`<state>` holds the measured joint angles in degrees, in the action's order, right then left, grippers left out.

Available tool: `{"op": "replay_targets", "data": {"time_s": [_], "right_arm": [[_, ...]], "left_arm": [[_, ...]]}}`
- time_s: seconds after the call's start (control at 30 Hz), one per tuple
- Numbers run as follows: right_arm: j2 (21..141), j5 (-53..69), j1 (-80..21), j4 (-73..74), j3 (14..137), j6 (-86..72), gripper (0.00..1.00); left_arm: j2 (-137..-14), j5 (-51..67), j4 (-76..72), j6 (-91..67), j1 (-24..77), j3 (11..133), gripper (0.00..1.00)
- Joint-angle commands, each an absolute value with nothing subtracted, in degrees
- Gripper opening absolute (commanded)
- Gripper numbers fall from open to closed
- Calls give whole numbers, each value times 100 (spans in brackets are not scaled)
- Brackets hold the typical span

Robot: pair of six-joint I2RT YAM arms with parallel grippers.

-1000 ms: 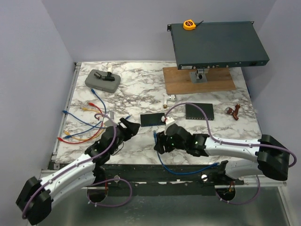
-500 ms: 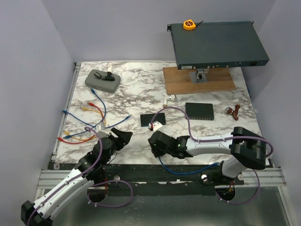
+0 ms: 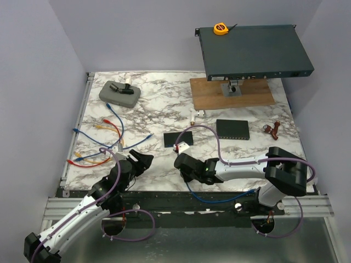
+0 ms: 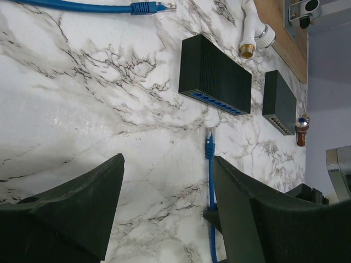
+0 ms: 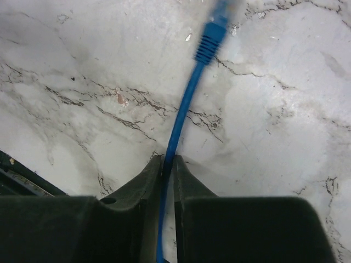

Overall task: Pull the plug from the switch port
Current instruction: Pick up the connector from the center of the board.

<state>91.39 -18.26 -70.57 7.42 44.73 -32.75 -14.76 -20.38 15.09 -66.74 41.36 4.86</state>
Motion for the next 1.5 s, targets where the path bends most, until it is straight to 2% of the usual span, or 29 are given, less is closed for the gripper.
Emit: {"op": "replay_targets", "data": {"time_s": [0.0,0.07,0.27,0.43,0.63,0.77,0.9,1.07,1.2,1.47], "right_arm": [[9160,-1993,-7136,961,4538,-3427,10],[9000,-2142,-7129,1087,4572,-3399,1],[8163,-2829,-7096,1481,5276,-2661,1],[7713,-2760,-6874,1465,6289,-2121,1],[7256,-1617,-6142,987,7061,-2200,1],[6959,-520,-5520,559,7288,-2660,1],[6804,816,-5078,-114,7321,-3139,1],[6769,1834,-5054,-802,7195,-3665,1],[6698,2225,-5035,-1235,7072,-4023,1],[6616,2260,-5028,-1467,6808,-4131,1]], "left_arm": [[-1422,-2138,1664,-6723,4116,540,64],[-1389,-2136,1780,-6704,4119,682,65],[-1193,-2316,2097,-6316,4108,1320,65],[-1008,-2342,1947,-5955,4105,1718,66],[-502,-1850,784,-4949,4105,1811,71],[-361,-1116,41,-4100,4098,2056,83],[-698,70,-650,-3381,4100,2420,88],[-1668,1702,-1308,-3109,4102,2845,87],[-2348,2572,-1770,-3114,4115,3013,82],[-2964,2918,-2549,-3310,4126,2969,73]]}}
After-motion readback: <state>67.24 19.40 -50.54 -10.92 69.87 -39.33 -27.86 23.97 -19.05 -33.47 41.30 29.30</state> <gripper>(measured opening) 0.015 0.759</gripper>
